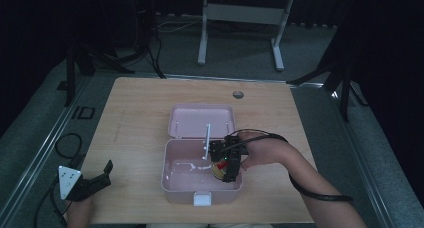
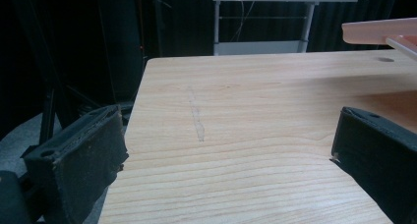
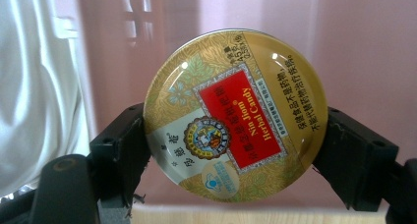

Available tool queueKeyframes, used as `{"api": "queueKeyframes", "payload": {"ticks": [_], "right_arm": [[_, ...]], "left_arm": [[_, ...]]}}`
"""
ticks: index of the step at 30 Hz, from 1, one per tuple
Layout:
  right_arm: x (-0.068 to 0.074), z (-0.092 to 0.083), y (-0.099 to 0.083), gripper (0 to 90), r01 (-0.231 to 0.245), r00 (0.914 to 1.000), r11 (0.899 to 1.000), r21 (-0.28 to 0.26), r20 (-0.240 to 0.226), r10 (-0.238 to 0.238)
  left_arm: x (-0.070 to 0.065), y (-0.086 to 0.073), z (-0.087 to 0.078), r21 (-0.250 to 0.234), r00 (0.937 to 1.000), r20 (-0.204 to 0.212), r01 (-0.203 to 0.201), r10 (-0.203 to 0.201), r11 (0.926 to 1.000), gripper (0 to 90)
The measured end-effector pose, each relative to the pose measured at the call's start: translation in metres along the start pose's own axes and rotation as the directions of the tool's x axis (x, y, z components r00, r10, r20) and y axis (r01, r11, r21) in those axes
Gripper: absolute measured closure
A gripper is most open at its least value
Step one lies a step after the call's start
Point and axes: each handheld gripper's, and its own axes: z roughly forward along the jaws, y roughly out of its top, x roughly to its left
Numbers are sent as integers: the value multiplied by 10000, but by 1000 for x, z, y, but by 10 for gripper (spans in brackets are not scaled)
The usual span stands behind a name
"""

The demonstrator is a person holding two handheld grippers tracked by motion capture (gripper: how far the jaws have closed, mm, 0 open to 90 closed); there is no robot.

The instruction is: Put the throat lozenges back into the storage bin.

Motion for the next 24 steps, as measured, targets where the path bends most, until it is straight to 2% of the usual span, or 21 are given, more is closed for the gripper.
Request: {"api": "queueKeyframes", "payload": {"ticks": [7, 15, 18, 24], "right_arm": [[-1, 23, 2, 200, 59, 9999, 9995, 316, -164, -54], [0, 37, 5, 199, 235, 9997, 9979, 606, -109, -229], [0, 44, 8, 199, 414, 9991, 9963, 757, -167, -402], [-2, 56, 12, 200, 468, 9983, 9934, 1051, -385, -429]], "left_arm": [[0, 0, 0, 25, 10000, 8, -13, 13, 10000, 4], [0, 0, 0, 38, 10000, 26, -6, 6, 10000, 4], [0, 0, 0, 36, 10000, 40, -9, 8, 10000, 4], [0, 0, 0, 37, 10000, 75, -6, 5, 10000, 4]]}}
